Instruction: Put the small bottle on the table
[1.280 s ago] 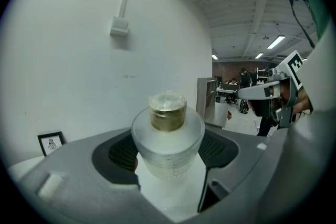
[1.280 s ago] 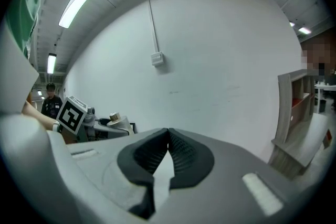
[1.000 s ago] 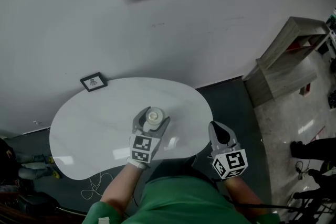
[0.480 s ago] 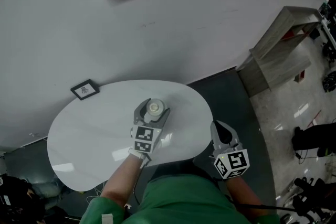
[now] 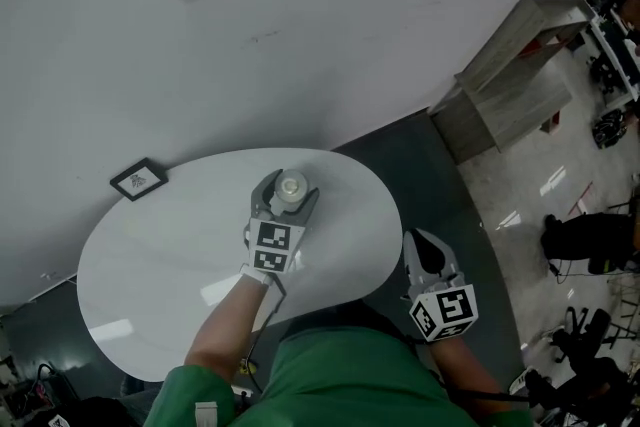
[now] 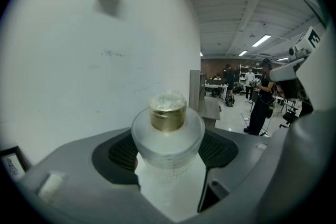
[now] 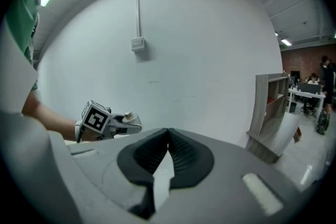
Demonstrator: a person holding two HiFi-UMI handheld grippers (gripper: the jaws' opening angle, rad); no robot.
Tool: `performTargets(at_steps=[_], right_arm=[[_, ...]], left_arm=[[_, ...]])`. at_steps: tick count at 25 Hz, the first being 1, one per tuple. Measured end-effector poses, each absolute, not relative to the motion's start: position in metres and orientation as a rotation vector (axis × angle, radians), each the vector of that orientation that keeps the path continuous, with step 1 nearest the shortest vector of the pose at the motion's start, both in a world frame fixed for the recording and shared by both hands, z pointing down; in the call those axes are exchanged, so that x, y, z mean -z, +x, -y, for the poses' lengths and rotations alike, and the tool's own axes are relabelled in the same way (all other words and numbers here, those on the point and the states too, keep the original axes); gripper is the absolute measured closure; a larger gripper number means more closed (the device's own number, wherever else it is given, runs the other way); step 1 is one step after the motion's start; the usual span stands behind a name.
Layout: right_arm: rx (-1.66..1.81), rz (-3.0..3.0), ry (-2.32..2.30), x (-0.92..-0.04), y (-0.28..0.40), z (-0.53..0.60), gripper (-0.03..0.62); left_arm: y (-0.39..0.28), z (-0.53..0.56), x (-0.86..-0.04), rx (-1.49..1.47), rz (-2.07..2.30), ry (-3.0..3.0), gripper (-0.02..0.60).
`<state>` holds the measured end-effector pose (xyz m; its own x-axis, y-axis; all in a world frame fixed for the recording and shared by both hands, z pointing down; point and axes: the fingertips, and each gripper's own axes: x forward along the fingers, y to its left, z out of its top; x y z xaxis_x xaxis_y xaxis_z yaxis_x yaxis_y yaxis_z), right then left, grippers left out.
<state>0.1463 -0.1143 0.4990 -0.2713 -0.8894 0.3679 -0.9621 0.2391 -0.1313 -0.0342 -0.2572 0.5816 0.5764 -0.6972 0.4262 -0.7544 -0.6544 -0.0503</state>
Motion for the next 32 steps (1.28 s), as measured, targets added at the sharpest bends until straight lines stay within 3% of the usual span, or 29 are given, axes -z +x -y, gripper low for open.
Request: performTargets(at_steps=[32], right_arm=[[-0.577,2.141,1.706,-0.534,0.132,0.114,0.592]], left_arm=[[0.0,0.318,-0.7,-0.855,1.05,2.701,0.238]])
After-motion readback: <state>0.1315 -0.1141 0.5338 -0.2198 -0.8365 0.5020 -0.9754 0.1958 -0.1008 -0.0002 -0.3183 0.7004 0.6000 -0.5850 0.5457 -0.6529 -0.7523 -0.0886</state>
